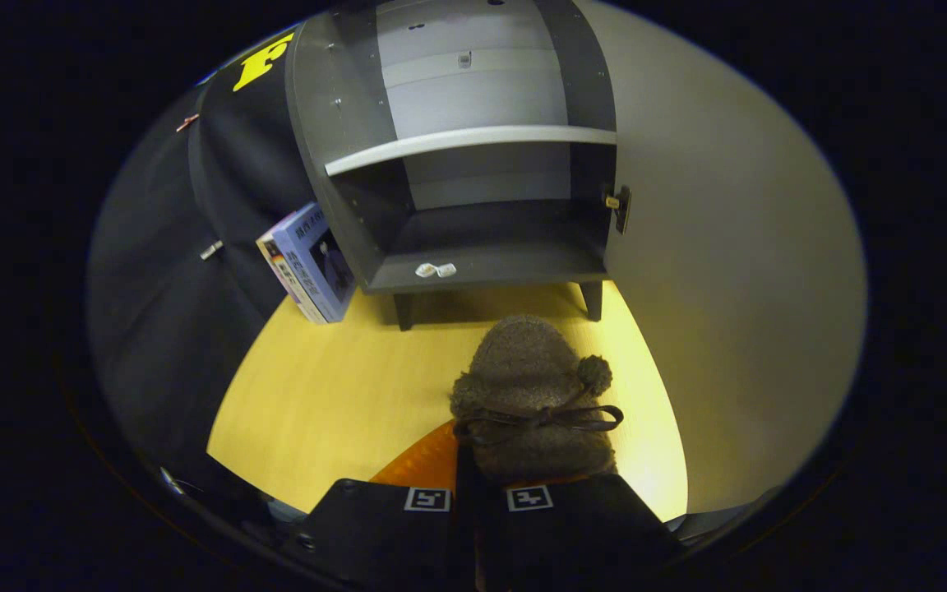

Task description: Open the shoe cabinet door, grab the shoes and put them into the shoe cabinet, then close the shoe cabinet door.

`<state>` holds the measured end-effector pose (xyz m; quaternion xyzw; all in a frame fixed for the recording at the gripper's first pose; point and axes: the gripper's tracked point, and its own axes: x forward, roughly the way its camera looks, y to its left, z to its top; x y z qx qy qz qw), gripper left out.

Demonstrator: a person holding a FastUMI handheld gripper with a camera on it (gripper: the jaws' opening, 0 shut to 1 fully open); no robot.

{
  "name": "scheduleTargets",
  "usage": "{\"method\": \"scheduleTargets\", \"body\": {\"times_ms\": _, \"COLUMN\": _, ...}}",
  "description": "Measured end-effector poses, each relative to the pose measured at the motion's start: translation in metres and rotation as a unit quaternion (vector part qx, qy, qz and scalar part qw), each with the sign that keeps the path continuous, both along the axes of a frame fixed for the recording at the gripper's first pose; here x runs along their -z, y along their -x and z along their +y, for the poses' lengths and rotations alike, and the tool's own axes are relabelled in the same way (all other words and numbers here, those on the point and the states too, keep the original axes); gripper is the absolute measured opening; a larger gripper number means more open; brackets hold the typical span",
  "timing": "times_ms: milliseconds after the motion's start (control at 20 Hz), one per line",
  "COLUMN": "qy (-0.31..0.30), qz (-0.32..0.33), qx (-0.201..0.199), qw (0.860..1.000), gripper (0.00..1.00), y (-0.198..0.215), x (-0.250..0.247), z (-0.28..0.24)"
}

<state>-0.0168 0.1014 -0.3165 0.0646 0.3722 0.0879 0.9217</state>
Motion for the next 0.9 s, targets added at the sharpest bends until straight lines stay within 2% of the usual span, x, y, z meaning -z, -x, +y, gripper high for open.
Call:
{"method": "scheduleTargets", "body": {"times_ms": 300, "qy": 0.000, "qz": -0.036, "qx": -0.015, "qw": 0.999, "gripper": 0.10, "y": -0.035, "x": -0.098, "z": 0.015}}
{"method": "scheduleTargets", "body": {"times_ms": 450, "qy": -0.009, "qz": -0.054, "qx": -0.013, "qw": 0.998, "gripper": 0.10, "y": -0.069, "x": -0.139, "z": 0.023}}
{"method": "scheduleTargets", "body": {"times_ms": 650, "qy": -0.010, "qz": -0.075, "qx": -0.011, "qw": 0.997, "gripper": 0.10, "y": -0.127, "x": -0.177, "z": 0.031}}
{"method": "scheduleTargets", "body": {"times_ms": 900, "qy": 0.012, "qz": -0.087, "qx": -0.004, "qw": 0.996, "gripper": 0.10, "y": -0.206, "x": -0.189, "z": 0.037}}
